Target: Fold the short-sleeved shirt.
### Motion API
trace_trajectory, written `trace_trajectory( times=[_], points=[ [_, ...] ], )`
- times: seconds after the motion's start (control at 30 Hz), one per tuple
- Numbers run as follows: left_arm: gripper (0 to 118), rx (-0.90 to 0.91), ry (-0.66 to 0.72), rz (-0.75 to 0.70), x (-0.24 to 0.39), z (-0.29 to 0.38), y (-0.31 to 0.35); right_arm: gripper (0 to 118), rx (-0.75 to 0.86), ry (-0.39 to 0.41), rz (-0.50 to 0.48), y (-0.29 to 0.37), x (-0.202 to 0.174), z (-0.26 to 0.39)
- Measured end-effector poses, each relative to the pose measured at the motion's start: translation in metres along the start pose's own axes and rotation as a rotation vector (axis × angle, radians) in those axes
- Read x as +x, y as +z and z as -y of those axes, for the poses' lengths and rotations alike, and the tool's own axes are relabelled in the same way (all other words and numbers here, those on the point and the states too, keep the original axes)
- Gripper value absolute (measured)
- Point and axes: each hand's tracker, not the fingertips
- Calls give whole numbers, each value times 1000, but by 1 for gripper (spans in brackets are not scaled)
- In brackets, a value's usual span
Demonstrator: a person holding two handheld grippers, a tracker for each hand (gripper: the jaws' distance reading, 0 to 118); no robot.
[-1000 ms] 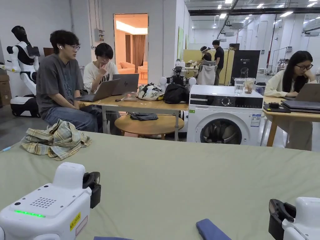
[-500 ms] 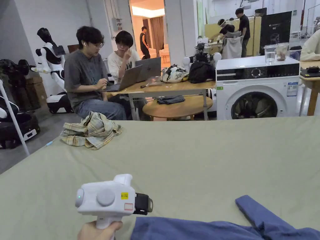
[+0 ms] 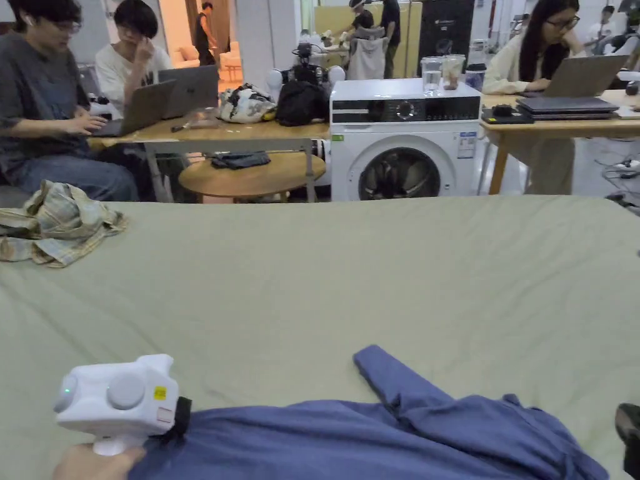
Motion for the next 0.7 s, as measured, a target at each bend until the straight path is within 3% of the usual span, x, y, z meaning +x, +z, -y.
trace_trajectory(
  times=[0.07,0.1,0.17,0.2,0.33,0.43,0.47,0.5,0.53,0.6,0.7],
  points=[
    [0,7,-15,-3,9,4,13,0,-109,-70,28,-7,10,9],
    [0,8,-16,-2,10,5,15,15,-150,-118,17,-13,15,16],
    [0,9,-12,3,11,7,19,65,-246,-218,-33,-31,25,35],
    [0,8,9,11,10,6,20,66,-273,-264,-55,-38,26,45],
    [0,9,16,16,12,7,23,57,-342,-305,-45,-69,23,70],
    [0,14,16,10,16,9,27,33,-349,-337,-50,-81,23,76],
    [0,12,18,13,9,5,19,15,-342,-341,-57,-80,26,74],
    [0,16,19,14,9,6,20,7,-345,-372,-110,-81,28,72],
    [0,21,22,14,9,7,21,6,-358,-410,-132,-79,28,71],
    [0,44,37,26,3,7,23,4,-329,-382,-114,-73,26,67],
    [0,239,45,29,-1,3,67,4,-230,-299,-127,-58,18,43]
  ],
)
